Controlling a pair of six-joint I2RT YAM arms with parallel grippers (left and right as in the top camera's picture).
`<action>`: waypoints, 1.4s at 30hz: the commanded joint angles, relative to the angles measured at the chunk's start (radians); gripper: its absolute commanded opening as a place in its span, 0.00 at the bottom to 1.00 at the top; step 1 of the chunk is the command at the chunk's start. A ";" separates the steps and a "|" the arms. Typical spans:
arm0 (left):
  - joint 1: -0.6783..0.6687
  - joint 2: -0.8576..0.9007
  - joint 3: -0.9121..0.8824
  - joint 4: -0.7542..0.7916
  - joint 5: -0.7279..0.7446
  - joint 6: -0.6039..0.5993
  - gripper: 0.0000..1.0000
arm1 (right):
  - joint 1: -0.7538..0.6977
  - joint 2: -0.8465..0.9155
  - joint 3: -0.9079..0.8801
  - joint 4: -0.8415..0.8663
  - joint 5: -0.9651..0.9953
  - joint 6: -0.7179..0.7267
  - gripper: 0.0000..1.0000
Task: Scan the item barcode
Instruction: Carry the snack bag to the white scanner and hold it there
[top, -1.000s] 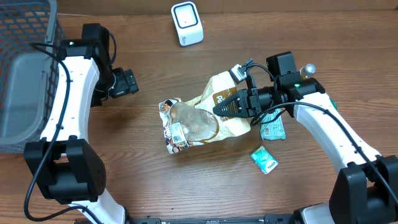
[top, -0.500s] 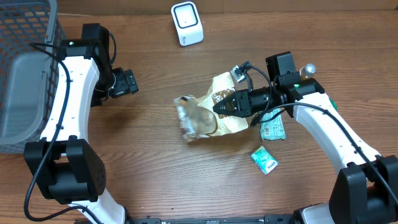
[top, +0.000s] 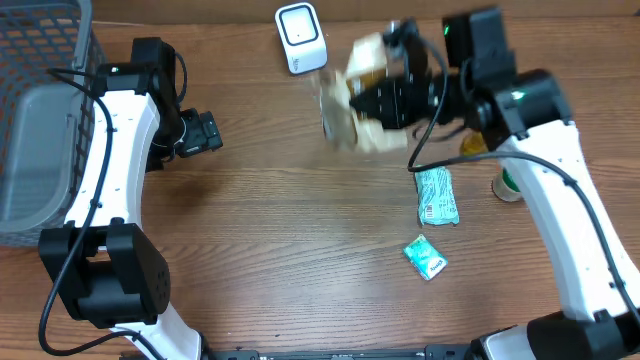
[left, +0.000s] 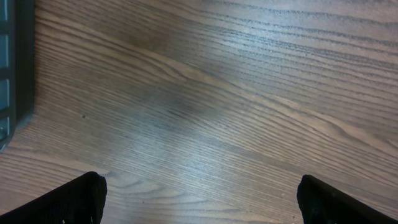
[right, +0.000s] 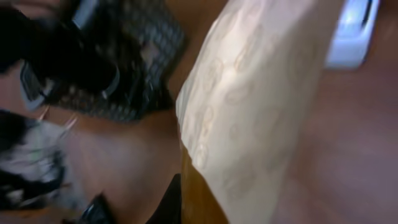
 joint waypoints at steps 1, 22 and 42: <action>-0.001 0.006 0.018 0.002 -0.008 0.007 0.99 | 0.060 0.000 0.119 0.045 0.245 -0.049 0.04; -0.001 0.006 0.018 0.002 -0.008 0.007 0.99 | 0.154 0.492 0.125 0.828 0.678 -0.546 0.04; -0.001 0.006 0.018 0.002 -0.008 0.007 1.00 | 0.205 0.683 0.125 1.134 0.622 -0.573 0.04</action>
